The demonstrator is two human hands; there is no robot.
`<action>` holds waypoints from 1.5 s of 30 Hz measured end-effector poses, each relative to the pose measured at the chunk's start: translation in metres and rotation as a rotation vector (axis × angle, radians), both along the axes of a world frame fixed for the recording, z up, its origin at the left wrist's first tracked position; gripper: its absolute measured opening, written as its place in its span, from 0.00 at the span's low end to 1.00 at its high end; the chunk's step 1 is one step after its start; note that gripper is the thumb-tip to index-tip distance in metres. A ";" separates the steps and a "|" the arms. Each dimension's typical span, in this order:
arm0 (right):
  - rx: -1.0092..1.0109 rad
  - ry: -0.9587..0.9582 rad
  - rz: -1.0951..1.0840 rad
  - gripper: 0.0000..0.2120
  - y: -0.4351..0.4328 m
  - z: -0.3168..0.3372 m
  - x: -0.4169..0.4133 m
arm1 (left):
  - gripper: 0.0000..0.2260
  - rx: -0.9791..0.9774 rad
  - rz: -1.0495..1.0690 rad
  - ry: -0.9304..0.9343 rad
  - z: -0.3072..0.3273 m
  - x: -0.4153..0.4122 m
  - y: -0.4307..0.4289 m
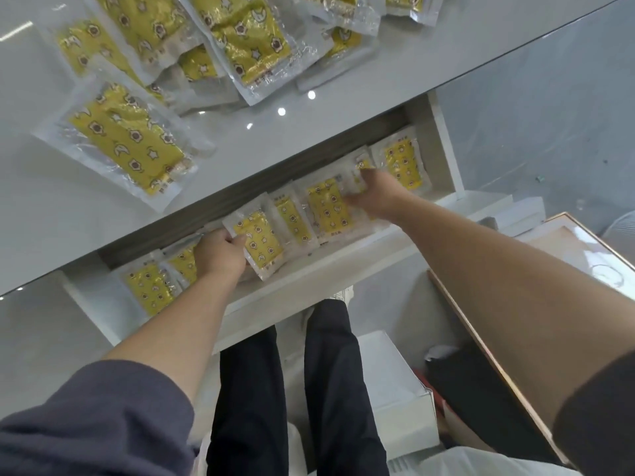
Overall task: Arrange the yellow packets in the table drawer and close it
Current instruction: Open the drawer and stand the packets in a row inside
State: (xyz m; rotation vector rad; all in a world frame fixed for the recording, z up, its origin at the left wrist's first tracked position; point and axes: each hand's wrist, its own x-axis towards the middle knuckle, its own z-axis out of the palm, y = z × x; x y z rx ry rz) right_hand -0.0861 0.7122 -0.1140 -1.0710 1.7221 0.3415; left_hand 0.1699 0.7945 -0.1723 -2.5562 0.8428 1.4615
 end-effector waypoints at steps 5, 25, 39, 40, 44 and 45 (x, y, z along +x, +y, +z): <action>-0.034 0.122 0.042 0.26 -0.007 -0.003 -0.021 | 0.15 0.090 -0.204 -0.095 0.006 0.008 0.000; -0.324 0.297 0.424 0.35 0.031 -0.011 0.025 | 0.14 0.066 -0.820 -0.049 0.037 -0.050 -0.029; -0.767 0.059 -0.043 0.12 -0.069 0.133 0.020 | 0.12 -0.780 -0.720 -0.133 0.182 -0.073 -0.157; -0.744 0.065 -0.107 0.14 -0.083 0.132 0.023 | 0.17 -0.744 -0.726 -0.210 0.178 -0.072 -0.168; -0.619 0.164 -0.188 0.22 -0.131 0.122 0.037 | 0.35 -0.592 -0.746 -0.361 0.162 -0.063 -0.195; -0.600 0.194 -0.195 0.25 -0.140 0.120 0.040 | 0.38 -0.581 -0.752 -0.379 0.159 -0.060 -0.198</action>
